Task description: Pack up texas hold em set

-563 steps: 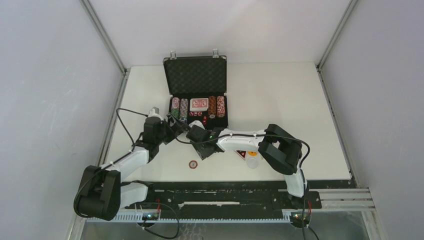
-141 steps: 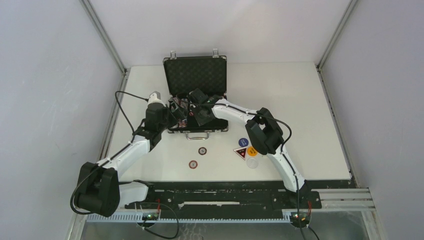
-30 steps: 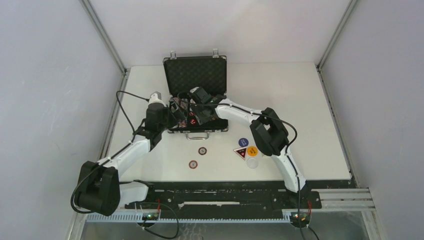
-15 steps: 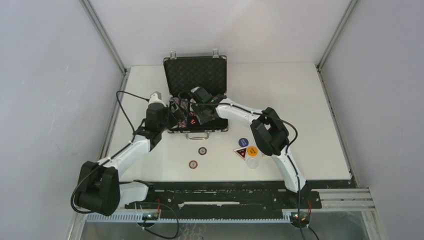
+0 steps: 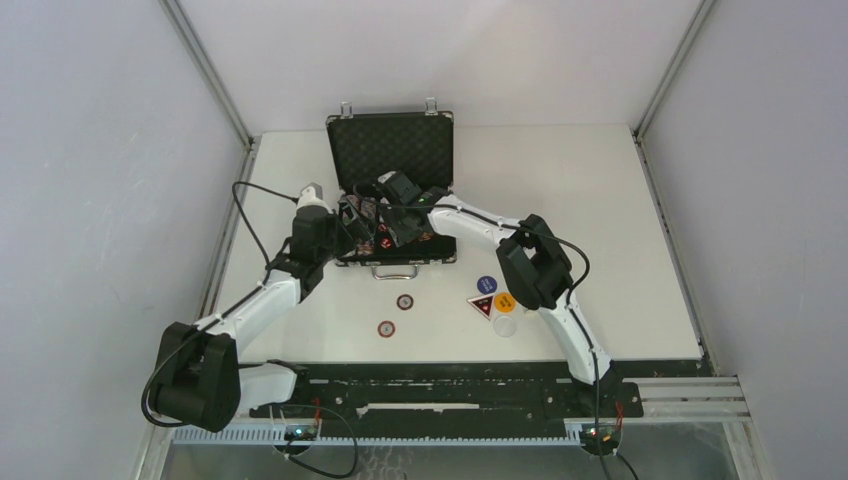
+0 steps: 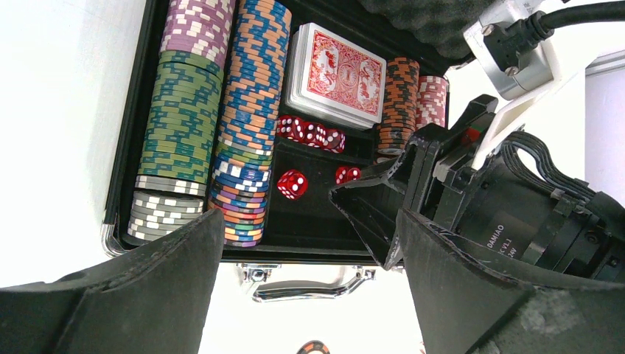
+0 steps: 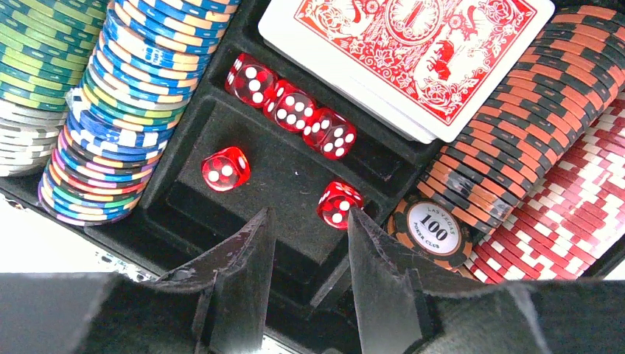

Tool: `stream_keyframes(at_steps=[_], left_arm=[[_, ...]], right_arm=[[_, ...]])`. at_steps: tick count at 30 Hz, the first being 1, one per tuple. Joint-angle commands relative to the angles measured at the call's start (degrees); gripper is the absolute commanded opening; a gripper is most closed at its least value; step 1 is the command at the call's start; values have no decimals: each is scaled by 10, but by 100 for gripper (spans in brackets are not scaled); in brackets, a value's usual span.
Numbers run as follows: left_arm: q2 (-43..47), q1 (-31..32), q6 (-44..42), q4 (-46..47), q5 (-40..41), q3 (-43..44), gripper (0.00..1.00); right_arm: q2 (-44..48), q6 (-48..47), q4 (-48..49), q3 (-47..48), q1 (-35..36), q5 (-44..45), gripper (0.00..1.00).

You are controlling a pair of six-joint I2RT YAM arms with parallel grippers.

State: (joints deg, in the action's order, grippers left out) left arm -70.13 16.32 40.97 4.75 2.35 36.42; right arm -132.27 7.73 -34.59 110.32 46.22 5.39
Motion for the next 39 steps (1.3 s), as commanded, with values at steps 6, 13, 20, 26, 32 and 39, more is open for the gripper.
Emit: stream_keyframes(at_steps=[6,13,20,26,32,39], left_arm=[[-2,-3,-9,11,-4,-2,91],[0,-2,-8,11,-5,-3,91],[4,-3,-8,11,-4,-4,91],[5,-3,-8,11,-5,-5,91],[7,-3,-10,8,-1,-4,91],[5,-3,-10,7,-1,-4,91]], right_arm=[[5,-10,0,-2,5,-14,49],[49,-13,28,-28,13,3,49],[65,-3,42,-39,5,12,49],[56,4,50,-37,0,11,49],[25,5,37,-15,-2,0,49],[10,5,31,-13,-2,-2,49]])
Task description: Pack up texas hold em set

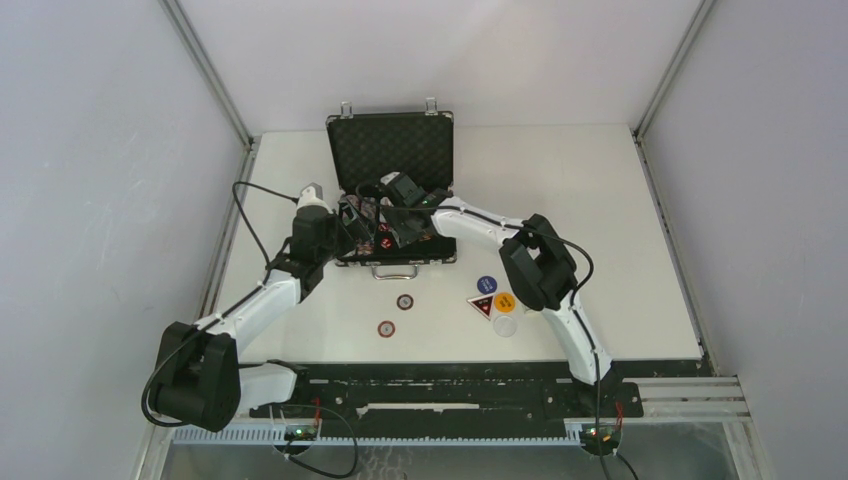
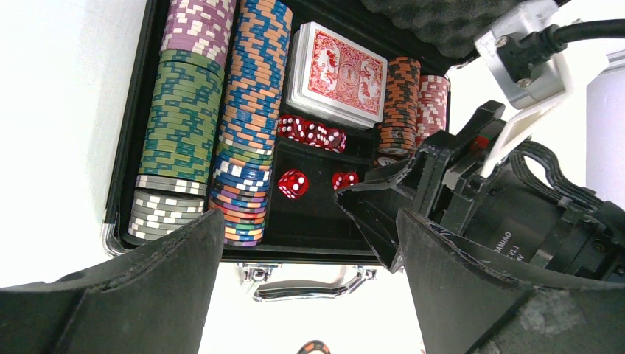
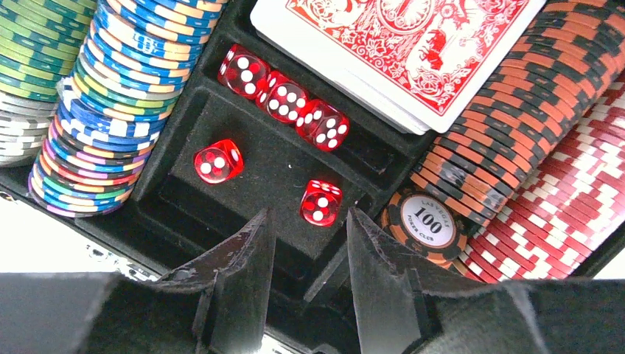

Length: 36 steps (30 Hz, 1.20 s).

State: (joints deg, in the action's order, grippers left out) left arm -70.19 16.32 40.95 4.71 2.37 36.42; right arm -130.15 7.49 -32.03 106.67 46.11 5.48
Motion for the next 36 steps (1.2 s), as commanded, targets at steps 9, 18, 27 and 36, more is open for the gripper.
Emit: stream_keyframes(at_steps=[9,18,27,36], left_arm=[[8,-3,-10,7,-1,-5,91],[11,-2,-11,7,-1,-5,91],[13,-2,-11,6,0,-5,91],[9,-3,-11,7,-3,-4,91]], right_arm=[[-20,7,4,25,0,-6,44],[-15,10,8,26,0,15,33],[3,10,15,31,1,21,20],[30,4,18,36,-4,28,19]])
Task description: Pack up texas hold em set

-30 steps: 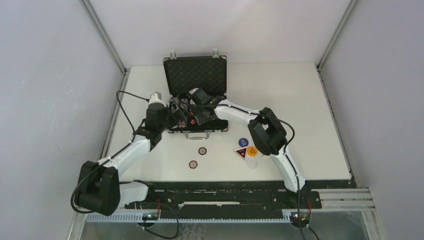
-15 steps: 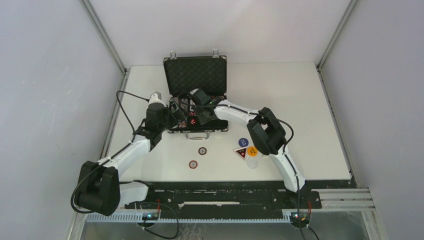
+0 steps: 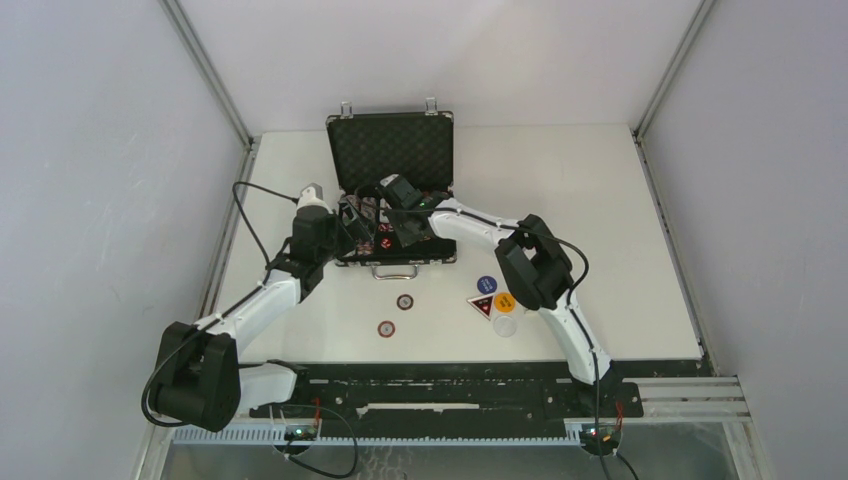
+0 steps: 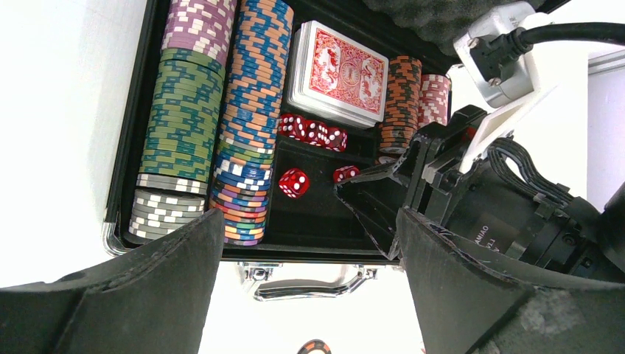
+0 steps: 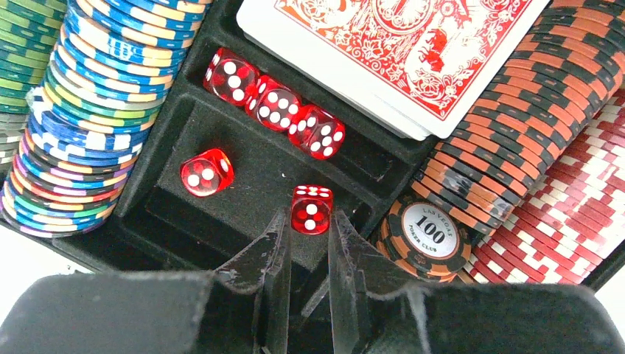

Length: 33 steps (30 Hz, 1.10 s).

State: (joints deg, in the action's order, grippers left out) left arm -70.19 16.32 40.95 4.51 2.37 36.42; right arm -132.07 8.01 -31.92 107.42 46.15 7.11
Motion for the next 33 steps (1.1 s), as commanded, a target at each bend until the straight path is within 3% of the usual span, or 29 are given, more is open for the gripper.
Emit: stream_keyframes(at_steps=[1,33], left_arm=[[9,-3,-10,9,-3,-4,91],[5,-2,-13,8,2,-3,91]], right_arm=[[50,-1,16,31,-6,12,19],[-3,-4,-2,79,-34,2,22]])
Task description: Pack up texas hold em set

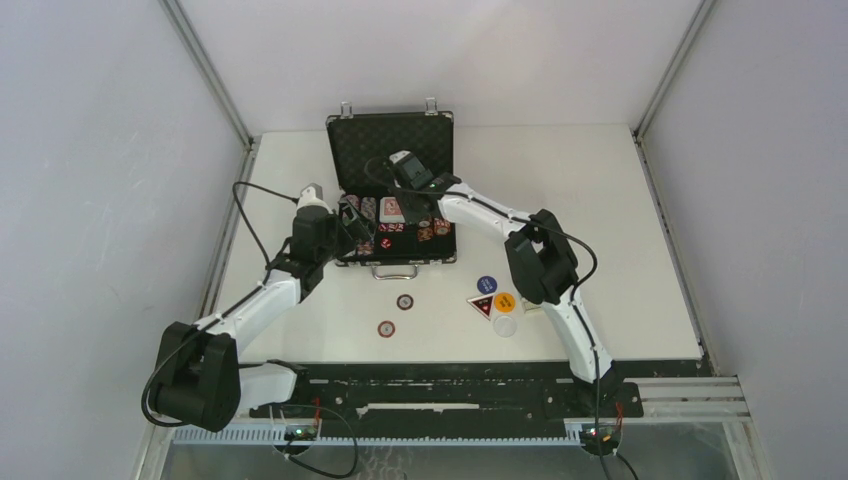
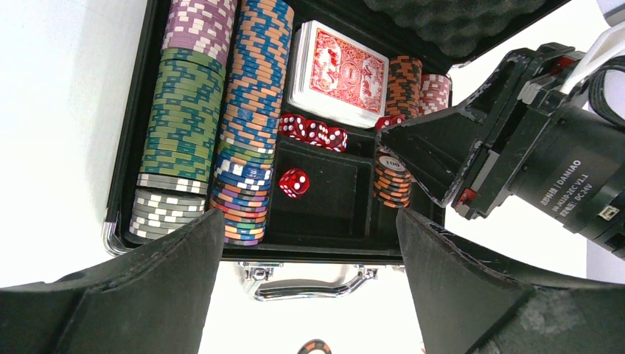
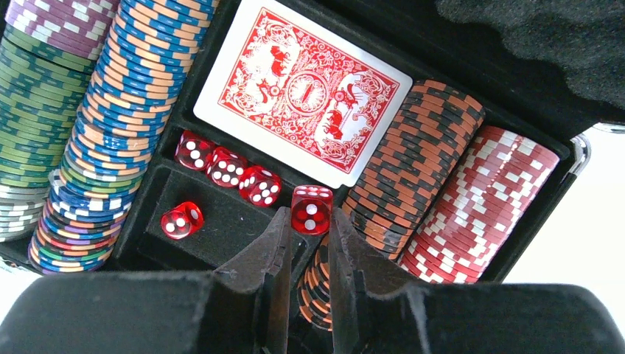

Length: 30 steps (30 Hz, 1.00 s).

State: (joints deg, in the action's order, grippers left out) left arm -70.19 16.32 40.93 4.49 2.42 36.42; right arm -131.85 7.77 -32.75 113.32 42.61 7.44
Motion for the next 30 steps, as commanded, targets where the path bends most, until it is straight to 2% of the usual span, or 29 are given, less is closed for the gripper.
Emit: stream_keyframes(at_steps=[1,15,17,20,25,30], left_arm=[[5,-2,-13,8,1,-3,91],[6,-2,-12,8,0,-3,91],[6,-2,-13,8,1,-3,91],[5,-2,-13,8,1,-3,91],[5,-2,-13,8,0,-3,91],[6,-2,-12,8,0,-3,91]], right_arm=[[-6,-1,6,20,2,-3,22],[-28,1,9,17,8,-8,24],[-30,1,10,18,7,-8,27],[-30,4,10,19,6,-8,40],[-22,8,11,20,5,0,55],[-4,3,14,21,6,3,57]])
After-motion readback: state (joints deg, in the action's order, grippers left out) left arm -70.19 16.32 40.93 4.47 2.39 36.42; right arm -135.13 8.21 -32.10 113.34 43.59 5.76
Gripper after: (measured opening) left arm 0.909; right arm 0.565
